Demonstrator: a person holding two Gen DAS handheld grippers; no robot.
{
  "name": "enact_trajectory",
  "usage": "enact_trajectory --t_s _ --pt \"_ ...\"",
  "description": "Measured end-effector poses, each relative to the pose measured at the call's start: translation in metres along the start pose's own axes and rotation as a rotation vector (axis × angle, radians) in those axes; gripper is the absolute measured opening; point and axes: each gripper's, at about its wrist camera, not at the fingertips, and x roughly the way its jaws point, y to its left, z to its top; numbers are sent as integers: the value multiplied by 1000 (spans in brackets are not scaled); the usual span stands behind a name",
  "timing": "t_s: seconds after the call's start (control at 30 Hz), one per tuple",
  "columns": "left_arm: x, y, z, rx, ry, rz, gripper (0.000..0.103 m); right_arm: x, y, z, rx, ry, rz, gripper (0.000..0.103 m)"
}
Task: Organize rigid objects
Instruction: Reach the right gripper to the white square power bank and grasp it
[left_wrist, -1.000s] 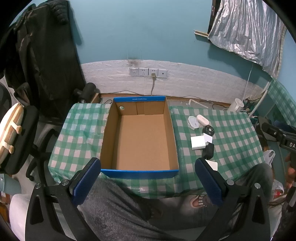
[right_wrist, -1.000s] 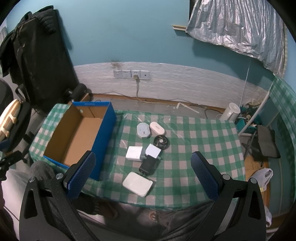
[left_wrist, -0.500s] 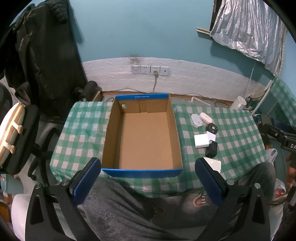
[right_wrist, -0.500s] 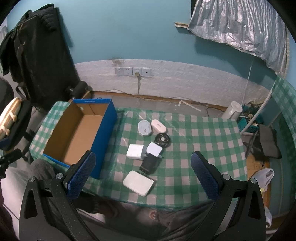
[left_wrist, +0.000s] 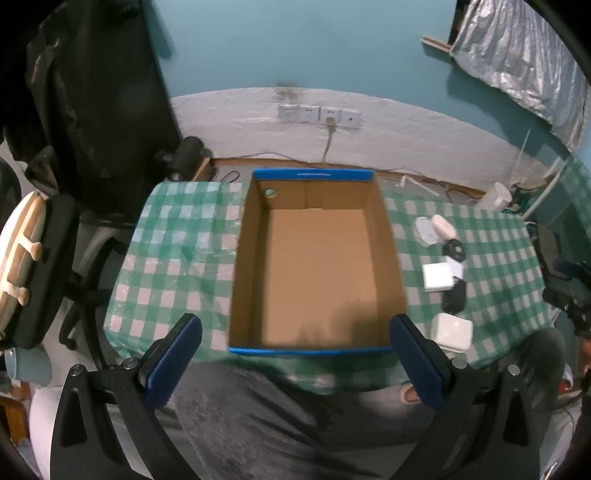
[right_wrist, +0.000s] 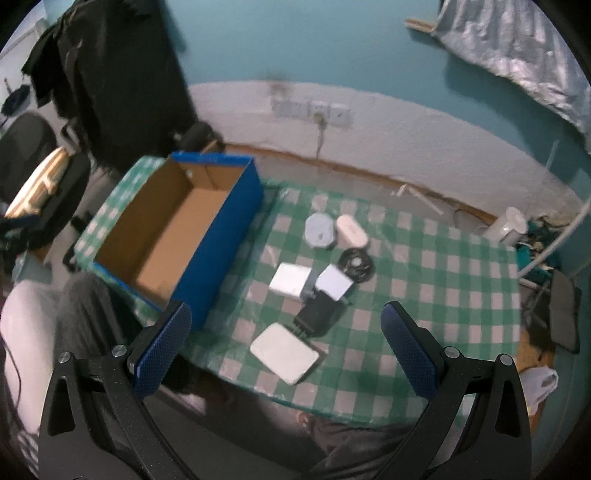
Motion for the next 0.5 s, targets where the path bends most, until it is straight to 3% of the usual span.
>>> enact_trajectory --t_s 0.2,0.43,0.5 --pt "41 24 9 -6 94 19 102 47 -7 -5 -20 99 42 101" --pt "99 62 11 -68 219 -9 100 101 -1 -17 -111 179 56 101" --pt "109 64 9 -70 256 0 82 118 1 -24 -150 210 55 101"
